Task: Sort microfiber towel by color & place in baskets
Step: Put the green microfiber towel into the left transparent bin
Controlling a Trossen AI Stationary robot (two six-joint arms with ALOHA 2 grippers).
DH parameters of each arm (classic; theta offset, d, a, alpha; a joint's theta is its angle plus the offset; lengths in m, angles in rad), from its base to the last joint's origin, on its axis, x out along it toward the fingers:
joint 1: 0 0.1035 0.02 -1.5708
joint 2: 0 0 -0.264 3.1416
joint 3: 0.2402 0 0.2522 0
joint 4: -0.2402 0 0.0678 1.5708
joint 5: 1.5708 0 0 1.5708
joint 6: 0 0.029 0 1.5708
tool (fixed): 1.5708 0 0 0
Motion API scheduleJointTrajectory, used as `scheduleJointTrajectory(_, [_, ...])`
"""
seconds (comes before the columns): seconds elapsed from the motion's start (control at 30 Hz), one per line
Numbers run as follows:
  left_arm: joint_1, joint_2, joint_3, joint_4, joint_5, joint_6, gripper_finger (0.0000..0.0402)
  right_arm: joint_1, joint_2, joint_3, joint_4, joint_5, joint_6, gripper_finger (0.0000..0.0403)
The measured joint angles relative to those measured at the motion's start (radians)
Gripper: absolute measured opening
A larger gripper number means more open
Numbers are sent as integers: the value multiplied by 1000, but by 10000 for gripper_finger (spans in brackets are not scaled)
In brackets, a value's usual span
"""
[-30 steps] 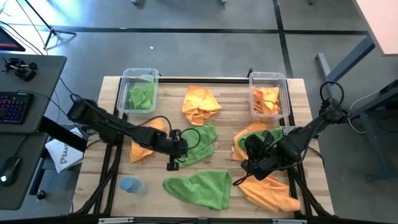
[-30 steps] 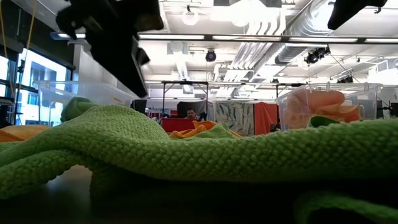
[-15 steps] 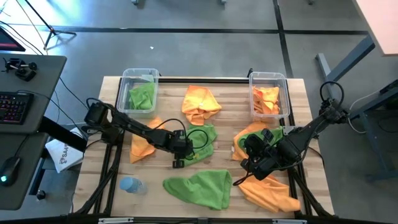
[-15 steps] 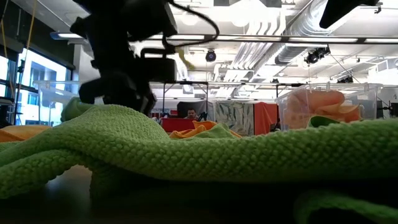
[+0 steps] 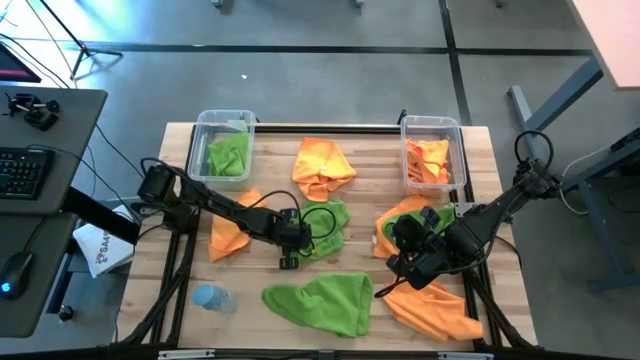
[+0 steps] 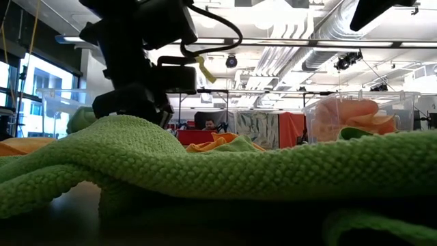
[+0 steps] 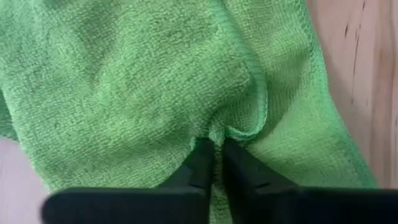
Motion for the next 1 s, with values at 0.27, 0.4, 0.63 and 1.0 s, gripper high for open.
scheduleJointTrajectory(0.27, [1, -83, 54, -94, 12, -24, 2, 0, 0, 0, 1, 30, -6, 0])
scheduleJointTrajectory(0.4, [1, -178, 97, -157, -15, -24, 1, 0, 0, 0, 3, 30, -13, 0])
scheduleJointTrajectory(0.63, [-7, -414, 118, -182, -122, -24, 1, 0, 0, -18, 33, 32, -13, 0])
scheduleJointTrajectory(1.0, [-42, -750, 118, -175, -369, -1, 0, 0, 0, -134, 217, -23, -13, 0])
